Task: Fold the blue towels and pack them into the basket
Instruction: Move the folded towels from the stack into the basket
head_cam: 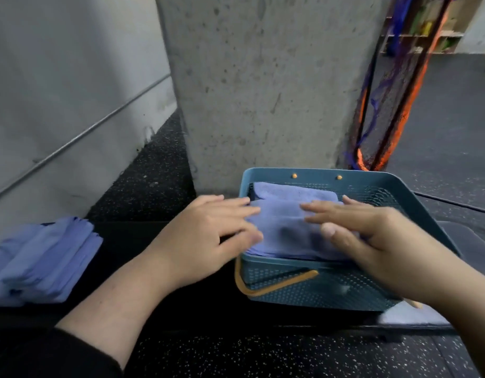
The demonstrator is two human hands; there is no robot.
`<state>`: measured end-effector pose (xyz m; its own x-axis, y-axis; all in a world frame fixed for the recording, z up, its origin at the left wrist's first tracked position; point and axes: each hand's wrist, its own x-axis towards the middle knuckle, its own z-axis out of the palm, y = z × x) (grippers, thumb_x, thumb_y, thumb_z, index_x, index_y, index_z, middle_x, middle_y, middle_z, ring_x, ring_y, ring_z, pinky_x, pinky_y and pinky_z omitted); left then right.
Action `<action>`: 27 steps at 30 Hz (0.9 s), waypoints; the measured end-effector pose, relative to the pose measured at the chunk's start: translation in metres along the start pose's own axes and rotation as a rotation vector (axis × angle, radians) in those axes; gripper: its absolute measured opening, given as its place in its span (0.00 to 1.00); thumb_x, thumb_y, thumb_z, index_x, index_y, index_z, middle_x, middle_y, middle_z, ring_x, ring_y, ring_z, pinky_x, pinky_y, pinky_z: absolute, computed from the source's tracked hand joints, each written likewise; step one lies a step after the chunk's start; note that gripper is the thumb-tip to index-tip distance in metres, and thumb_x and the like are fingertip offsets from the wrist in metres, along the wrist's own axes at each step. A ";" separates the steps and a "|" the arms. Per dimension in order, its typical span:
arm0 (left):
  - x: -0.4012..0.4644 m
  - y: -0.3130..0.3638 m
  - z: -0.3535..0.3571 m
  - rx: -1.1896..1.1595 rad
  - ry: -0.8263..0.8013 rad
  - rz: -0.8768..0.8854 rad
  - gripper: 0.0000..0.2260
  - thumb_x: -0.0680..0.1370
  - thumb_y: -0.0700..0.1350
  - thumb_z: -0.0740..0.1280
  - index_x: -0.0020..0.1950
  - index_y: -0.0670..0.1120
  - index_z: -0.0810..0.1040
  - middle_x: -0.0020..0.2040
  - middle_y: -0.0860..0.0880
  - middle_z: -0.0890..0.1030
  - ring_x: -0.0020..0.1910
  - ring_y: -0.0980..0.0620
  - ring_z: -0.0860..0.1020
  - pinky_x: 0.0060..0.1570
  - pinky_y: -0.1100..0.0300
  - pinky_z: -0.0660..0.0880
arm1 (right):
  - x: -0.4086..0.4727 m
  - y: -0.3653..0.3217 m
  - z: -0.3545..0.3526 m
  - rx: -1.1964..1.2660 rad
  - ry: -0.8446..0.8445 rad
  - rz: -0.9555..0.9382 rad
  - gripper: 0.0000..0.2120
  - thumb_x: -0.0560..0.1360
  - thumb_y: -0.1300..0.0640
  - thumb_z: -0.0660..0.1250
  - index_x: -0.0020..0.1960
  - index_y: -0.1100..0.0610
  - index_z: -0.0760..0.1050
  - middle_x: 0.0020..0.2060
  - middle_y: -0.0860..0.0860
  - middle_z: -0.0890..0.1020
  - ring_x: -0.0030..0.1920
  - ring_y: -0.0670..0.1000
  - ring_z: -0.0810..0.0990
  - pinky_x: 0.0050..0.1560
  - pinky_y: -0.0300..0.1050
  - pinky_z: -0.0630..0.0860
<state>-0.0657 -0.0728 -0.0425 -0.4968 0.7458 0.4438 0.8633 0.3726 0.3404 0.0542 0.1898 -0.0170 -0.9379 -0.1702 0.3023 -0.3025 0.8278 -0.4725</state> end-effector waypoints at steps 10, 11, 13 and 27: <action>-0.143 -0.134 -0.121 0.026 0.823 -0.969 0.07 0.79 0.54 0.63 0.42 0.57 0.77 0.40 0.53 0.83 0.45 0.44 0.82 0.49 0.47 0.78 | 0.071 -0.137 0.116 0.337 0.108 -0.200 0.13 0.79 0.43 0.61 0.56 0.44 0.82 0.56 0.36 0.82 0.58 0.39 0.81 0.58 0.29 0.71; -0.162 -0.146 -0.129 0.070 0.787 -1.051 0.07 0.80 0.50 0.64 0.43 0.55 0.78 0.41 0.51 0.83 0.47 0.42 0.82 0.49 0.50 0.77 | 0.079 -0.146 0.134 0.360 0.053 -0.146 0.13 0.78 0.40 0.61 0.56 0.42 0.81 0.55 0.36 0.82 0.55 0.39 0.82 0.55 0.30 0.73; -0.195 -0.165 -0.135 0.148 0.649 -1.185 0.06 0.81 0.47 0.65 0.48 0.50 0.81 0.45 0.47 0.84 0.50 0.41 0.81 0.47 0.55 0.72 | 0.097 -0.161 0.171 0.424 -0.065 0.002 0.12 0.77 0.38 0.63 0.56 0.38 0.80 0.49 0.37 0.83 0.47 0.39 0.82 0.47 0.32 0.74; -0.218 -0.210 -0.095 0.289 -0.075 -1.358 0.25 0.76 0.66 0.67 0.62 0.48 0.77 0.59 0.45 0.82 0.60 0.42 0.78 0.59 0.50 0.75 | 0.213 -0.206 0.339 0.369 -0.367 0.220 0.14 0.82 0.51 0.63 0.61 0.57 0.80 0.51 0.58 0.85 0.50 0.53 0.83 0.52 0.46 0.76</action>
<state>-0.1469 -0.3663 -0.1319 -0.9542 -0.2642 -0.1406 -0.2943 0.9141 0.2789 -0.1411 -0.1981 -0.1361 -0.9631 -0.2442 -0.1131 -0.0705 0.6345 -0.7697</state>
